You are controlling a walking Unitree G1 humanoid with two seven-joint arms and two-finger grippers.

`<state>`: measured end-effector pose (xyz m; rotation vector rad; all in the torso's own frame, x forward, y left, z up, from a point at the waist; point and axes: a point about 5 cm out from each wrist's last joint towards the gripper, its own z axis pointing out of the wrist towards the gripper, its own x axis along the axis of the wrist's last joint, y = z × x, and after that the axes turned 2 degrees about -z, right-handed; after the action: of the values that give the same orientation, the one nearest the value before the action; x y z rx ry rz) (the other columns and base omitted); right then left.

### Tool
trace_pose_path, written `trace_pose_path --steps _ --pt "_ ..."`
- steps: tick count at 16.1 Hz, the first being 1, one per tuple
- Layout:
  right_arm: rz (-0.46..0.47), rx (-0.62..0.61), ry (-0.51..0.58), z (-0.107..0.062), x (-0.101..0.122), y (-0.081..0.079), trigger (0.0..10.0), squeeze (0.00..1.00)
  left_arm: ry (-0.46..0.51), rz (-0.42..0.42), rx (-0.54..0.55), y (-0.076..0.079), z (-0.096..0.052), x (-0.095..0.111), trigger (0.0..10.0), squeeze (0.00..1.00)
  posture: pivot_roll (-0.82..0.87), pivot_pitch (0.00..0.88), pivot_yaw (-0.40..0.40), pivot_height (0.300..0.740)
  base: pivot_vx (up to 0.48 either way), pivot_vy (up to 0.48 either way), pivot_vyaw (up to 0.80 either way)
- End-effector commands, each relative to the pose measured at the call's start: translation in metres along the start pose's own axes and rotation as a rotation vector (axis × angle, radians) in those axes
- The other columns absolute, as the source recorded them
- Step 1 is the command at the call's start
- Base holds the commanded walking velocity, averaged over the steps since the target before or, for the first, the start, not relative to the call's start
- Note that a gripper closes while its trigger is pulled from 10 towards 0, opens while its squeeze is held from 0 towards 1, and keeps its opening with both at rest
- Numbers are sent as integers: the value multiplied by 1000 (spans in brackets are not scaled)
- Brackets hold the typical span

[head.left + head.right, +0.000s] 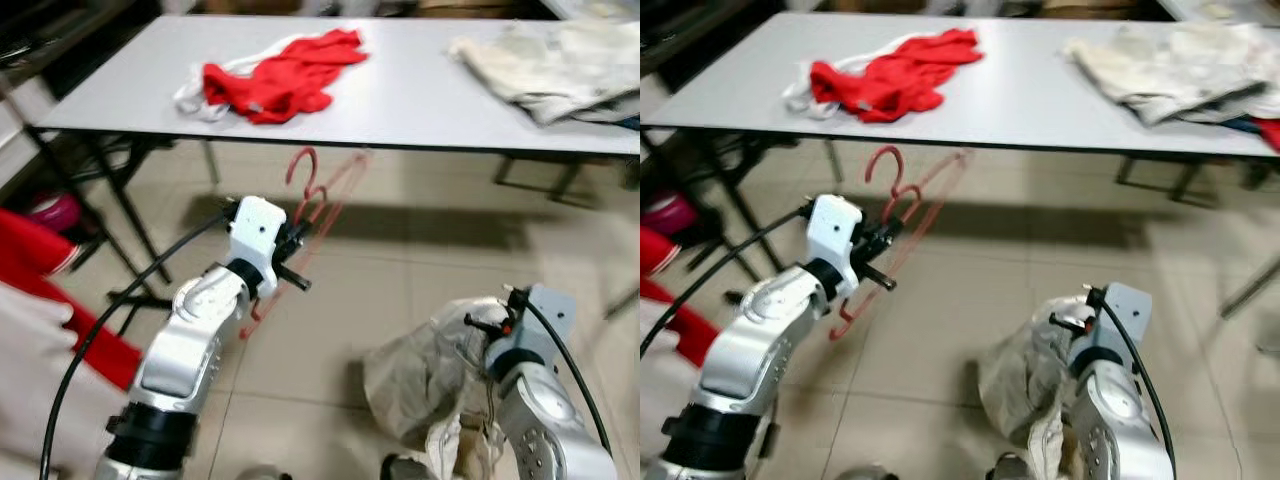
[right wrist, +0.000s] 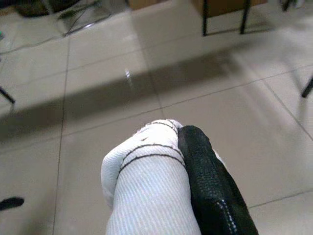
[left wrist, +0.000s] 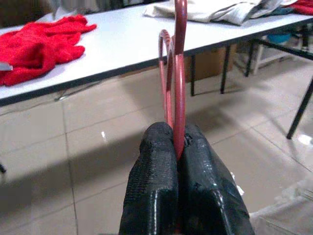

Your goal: Hang hanger

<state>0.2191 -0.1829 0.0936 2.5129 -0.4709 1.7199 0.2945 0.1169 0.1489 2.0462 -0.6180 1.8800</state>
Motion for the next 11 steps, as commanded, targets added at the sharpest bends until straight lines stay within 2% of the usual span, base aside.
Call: trace_pose_path --steps 1,9,11 --pt "19 22 48 -2 9 -7 10000 0 5 -1 10 -3 -1 2 10000 0 -16 53 62 740 0 356 -800" --pt "15 25 60 2 13 -8 10000 0 10 -14 16 -3 0 2 10000 0 -16 34 54 740 0 374 -800" --pt "-6 25 77 3 16 -9 10000 0 27 -28 53 -6 0 4 10000 0 -16 32 53 740 0 0 -619"
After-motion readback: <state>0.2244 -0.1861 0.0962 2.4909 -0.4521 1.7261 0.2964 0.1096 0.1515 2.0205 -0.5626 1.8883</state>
